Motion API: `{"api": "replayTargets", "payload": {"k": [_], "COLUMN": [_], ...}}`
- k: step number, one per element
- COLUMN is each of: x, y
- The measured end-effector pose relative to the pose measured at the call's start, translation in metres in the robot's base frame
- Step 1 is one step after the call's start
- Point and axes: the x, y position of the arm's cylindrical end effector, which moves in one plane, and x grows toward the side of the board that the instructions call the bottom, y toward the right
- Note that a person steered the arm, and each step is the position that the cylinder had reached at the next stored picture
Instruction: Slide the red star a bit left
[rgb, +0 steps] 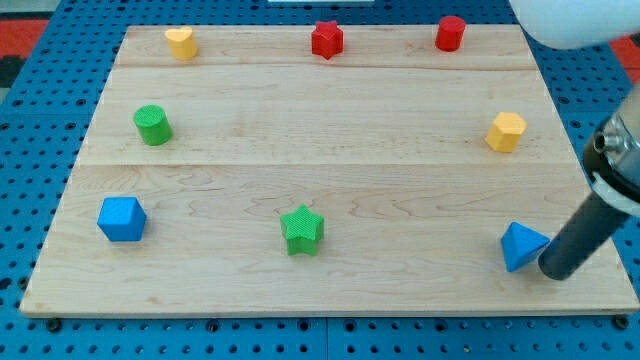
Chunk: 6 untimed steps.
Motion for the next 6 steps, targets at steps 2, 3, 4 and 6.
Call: {"api": "replayTargets", "payload": {"k": [2,3,4,6], "x": [-0.005,-0.005,-0.008,-0.011], "y": [-0.069,-0.064,-0.064,-0.082]}}
